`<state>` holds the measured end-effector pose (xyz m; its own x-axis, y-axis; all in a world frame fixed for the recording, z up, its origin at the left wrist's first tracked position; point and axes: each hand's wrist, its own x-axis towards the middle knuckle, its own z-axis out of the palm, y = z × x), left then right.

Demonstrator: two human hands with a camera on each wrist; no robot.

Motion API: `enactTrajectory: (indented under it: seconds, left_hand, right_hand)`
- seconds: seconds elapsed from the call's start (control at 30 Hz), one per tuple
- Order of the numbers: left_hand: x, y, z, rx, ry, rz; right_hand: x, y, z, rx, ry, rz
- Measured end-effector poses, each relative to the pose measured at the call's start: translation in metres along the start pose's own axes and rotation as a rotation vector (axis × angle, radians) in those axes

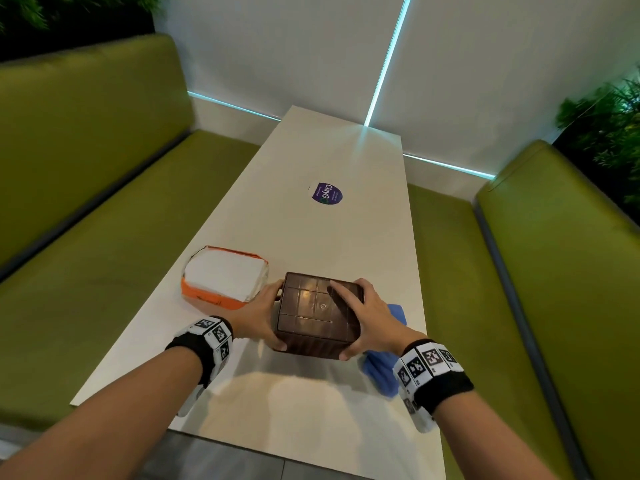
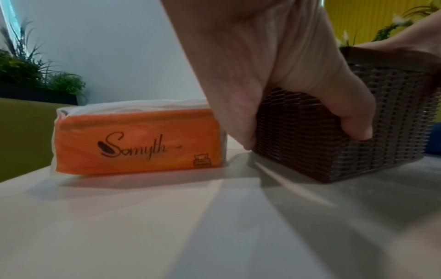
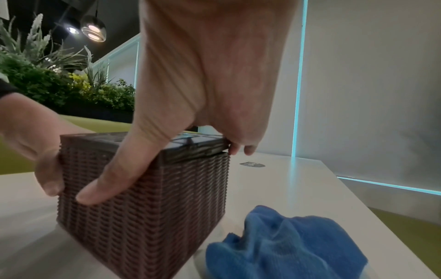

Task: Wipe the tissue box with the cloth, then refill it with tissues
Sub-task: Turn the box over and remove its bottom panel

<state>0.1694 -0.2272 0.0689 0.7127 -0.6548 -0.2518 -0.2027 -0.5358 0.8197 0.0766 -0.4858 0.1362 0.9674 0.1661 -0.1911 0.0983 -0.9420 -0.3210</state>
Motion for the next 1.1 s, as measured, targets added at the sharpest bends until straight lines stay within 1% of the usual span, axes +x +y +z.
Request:
enactTrajectory:
  seconds: [0.13,0.23,0.33,0.47,0.53,0.6,0.67,0.73,0.77,0.8,0.83,0.87,0.93,0.97,1.03,1.1]
  left_hand:
    - [-0.003,0.001,0.000,-0.026,0.012,0.005]
    - [-0.009,0.001,0.003,-0.078,0.035,0.023]
    - [-0.015,0.000,0.005,-0.109,0.052,0.002]
    - [-0.021,0.003,0.007,-0.053,0.060,-0.015]
    - [-0.025,0.005,0.008,-0.054,0.061,-0.011]
    - [-0.029,0.001,0.010,-0.054,0.071,-0.022]
    - [-0.035,-0.006,0.012,-0.074,0.082,-0.029]
    - [-0.043,-0.008,0.015,-0.128,0.082,-0.020]
    - [-0.048,-0.009,0.016,-0.155,0.075,-0.023]
    - [-0.051,-0.010,0.018,-0.172,0.071,-0.031]
    - [-0.055,-0.012,0.019,-0.181,0.066,-0.045]
    - [-0.059,-0.014,0.020,-0.175,0.063,-0.057]
    - [-0.066,-0.019,0.022,-0.133,0.084,-0.066]
    - [-0.070,-0.021,0.022,-0.124,0.092,-0.067]
    - [-0.077,-0.024,0.022,-0.149,0.109,-0.079]
    - [-0.085,-0.027,0.021,-0.171,0.172,-0.088]
  right_hand:
    - [0.004,0.000,0.001,-0.008,-0.030,0.019]
    - [0.004,-0.001,0.000,0.060,-0.016,0.037]
    - [0.002,-0.001,-0.002,0.125,-0.004,0.013]
    - [-0.004,-0.003,-0.009,0.316,0.047,0.012]
    - [-0.010,-0.008,-0.017,0.510,0.074,0.043]
    - [-0.016,-0.012,-0.025,0.809,0.102,0.067]
    - [-0.021,-0.015,-0.029,1.180,0.120,0.101]
    - [-0.024,-0.017,-0.033,1.667,0.111,0.177]
    - [-0.027,-0.019,-0.036,1.848,0.110,0.224]
    - [-0.029,-0.022,-0.039,1.944,0.109,0.246]
    - [-0.031,-0.024,-0.041,1.945,0.119,0.246]
    - [-0.033,-0.026,-0.043,1.869,0.138,0.240]
    - [-0.037,-0.029,-0.043,1.585,0.162,0.232]
    - [-0.041,-0.030,-0.043,1.420,0.145,0.219]
    - [-0.049,-0.028,-0.043,1.126,0.037,0.149]
    - [-0.058,-0.029,-0.045,0.903,-0.137,0.066]
